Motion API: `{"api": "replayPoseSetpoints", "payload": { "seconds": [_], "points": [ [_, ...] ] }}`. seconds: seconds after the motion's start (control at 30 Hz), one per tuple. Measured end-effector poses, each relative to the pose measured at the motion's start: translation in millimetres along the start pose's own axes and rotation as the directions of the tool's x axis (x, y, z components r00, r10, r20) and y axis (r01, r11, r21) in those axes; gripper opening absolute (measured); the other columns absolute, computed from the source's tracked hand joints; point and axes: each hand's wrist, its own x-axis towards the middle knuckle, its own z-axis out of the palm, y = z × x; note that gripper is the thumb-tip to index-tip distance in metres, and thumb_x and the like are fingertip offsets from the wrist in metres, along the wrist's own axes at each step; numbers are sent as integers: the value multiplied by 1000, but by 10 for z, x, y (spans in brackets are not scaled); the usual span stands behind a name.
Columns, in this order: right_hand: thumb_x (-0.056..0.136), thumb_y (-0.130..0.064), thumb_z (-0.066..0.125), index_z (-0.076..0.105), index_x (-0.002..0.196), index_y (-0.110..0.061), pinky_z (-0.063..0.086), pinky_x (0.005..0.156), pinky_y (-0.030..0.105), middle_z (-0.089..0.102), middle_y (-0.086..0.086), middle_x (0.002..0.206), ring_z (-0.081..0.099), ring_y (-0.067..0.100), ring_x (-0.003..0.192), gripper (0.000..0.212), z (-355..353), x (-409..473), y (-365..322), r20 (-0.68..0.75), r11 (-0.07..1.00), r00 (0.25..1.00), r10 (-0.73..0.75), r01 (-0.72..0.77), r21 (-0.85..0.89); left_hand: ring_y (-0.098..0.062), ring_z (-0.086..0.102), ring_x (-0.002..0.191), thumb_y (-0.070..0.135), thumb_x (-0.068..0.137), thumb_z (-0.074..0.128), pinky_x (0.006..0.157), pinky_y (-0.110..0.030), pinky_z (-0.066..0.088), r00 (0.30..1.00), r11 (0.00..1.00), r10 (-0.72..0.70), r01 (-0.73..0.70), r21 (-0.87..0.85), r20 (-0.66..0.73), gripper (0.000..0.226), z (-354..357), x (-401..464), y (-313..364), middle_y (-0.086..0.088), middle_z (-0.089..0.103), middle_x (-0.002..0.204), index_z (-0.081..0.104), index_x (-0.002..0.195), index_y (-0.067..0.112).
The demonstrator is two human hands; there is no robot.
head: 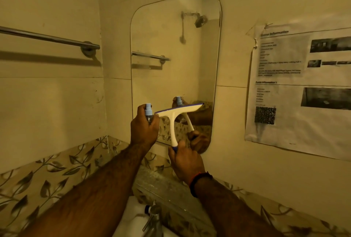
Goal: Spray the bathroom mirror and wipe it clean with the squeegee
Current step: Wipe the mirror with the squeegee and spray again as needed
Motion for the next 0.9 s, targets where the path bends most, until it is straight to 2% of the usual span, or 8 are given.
{"api": "replayPoseSetpoints", "payload": {
  "seconds": [0.07,0.13,0.4,0.53,0.63,0.8,0.9],
  "points": [
    [93,-52,37,33,91,-29,36,44,23,53,-5,75,48,11,53,24,20,-73,44,22,999,1000,-15,16,-43,-24,69,77,23,93,61,59,-22,52,1000,1000,-3,3,3,-2,39,4,-24,6,-11,67,98,49,129,15],
    [93,-54,35,33,92,-28,34,43,23,52,-5,75,48,13,54,26,18,-125,79,28,995,999,-28,30,-93,-22,67,73,23,93,61,55,-16,46,1000,1000,1,-1,15,-11,39,4,-53,26,-10,67,95,49,129,15],
    [92,-54,29,41,106,-21,45,52,29,59,0,81,55,19,59,38,-127,-231,236,72,973,996,-42,57,-225,-18,60,68,21,91,61,55,-17,42,999,1000,3,-3,12,-33,38,5,-153,105,-6,64,93,51,128,15],
    [91,-55,28,46,105,-21,33,49,25,49,-5,73,46,15,54,41,-279,-272,322,72,953,995,-67,85,-290,-22,61,73,21,92,61,61,-24,46,1000,1000,9,-8,7,-26,40,34,-194,154,-7,63,96,50,129,14],
    [90,-53,29,48,102,-21,26,47,23,47,-6,69,40,12,49,40,-383,-295,356,78,942,994,-77,98,-322,-23,63,70,21,92,60,59,-25,49,1000,1000,22,-22,5,-22,40,66,-230,200,-8,65,95,50,130,14],
    [90,-53,29,51,101,-19,30,49,25,46,-5,68,39,12,50,42,-514,-333,334,102,928,992,-73,105,-358,-27,65,77,22,93,60,69,-45,61,1000,1000,18,-18,-17,0,40,131,-304,310,-9,63,97,48,131,14],
    [90,-53,30,53,100,-18,34,52,27,48,-4,69,42,15,52,43,-581,-360,299,113,923,991,-65,103,-372,-27,65,79,22,93,61,71,-46,61,1000,1000,13,-13,-26,4,42,151,-352,380,-7,62,99,47,132,14]
  ]
}}
